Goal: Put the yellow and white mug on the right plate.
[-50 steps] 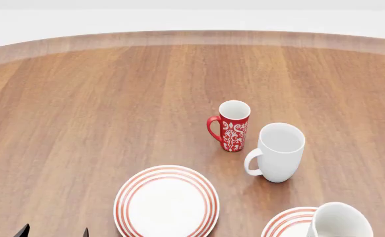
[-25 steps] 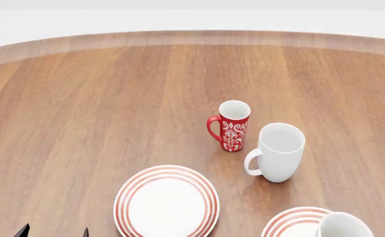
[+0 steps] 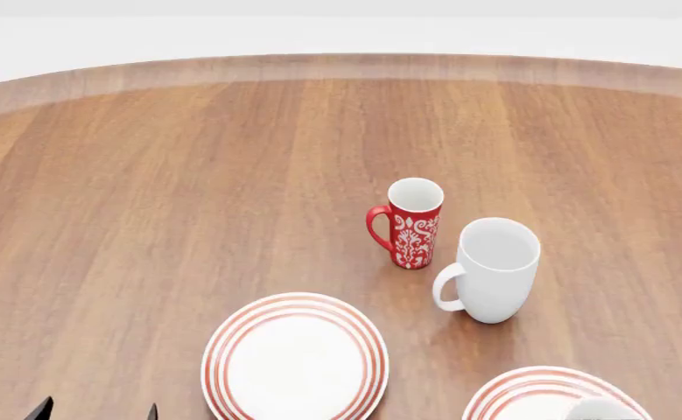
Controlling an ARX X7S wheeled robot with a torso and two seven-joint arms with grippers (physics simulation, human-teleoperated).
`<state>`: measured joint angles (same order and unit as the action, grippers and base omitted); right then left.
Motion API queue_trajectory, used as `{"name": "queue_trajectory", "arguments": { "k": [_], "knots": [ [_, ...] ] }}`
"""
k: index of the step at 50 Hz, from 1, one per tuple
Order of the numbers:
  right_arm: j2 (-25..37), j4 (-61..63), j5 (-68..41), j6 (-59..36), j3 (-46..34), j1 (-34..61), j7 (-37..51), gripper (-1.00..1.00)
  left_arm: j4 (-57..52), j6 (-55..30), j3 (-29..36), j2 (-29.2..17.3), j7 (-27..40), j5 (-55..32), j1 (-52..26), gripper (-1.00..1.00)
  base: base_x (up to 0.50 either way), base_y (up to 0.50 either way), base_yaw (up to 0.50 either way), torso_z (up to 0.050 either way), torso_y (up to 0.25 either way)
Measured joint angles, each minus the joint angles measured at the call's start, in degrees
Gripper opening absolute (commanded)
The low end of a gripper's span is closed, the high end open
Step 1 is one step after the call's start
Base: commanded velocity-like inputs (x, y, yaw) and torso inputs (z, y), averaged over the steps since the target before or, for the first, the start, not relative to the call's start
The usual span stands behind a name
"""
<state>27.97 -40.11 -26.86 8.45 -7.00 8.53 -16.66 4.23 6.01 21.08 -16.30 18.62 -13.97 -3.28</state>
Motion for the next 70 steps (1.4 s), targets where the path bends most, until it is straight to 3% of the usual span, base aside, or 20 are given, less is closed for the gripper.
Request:
{"name": "queue_trajectory", "arguments": {
  "k": [12,13,40,70],
  "knots": [
    [-0.1,-0.4,0.3,0.5,-0.2,0.1,0.2,-1.0,0.1,0.1,0.2,-0.1,0.2,-0.1,-0.1,1.0,0.0,0.0,0.0,0.0,0.0],
    [-0.1,-0.4,0.3,0.6,-0.2,0.1,0.2,1.0,0.1,0.1,0.2,-0.1,0.2,-0.1,-0.1,1.0,0.0,0.0,0.0,0.0,0.0],
    [0.0,0.1,1.5,0.6,0.0,-0.5,2.0,1.0,-0.3,0.2,0.6,-0.5,0.5,-0.5,0.0,1.0,0.0,0.0,0.0,0.0,0.0],
    [4.2,19.3,0.4,-1.4,2.5,-12.0,8.7,1.0,-0.2,0.4,1.1,-0.7,0.9,-0.7,-0.1,1.0,0.0,0.0,0.0,0.0,0.0]
  ]
}}
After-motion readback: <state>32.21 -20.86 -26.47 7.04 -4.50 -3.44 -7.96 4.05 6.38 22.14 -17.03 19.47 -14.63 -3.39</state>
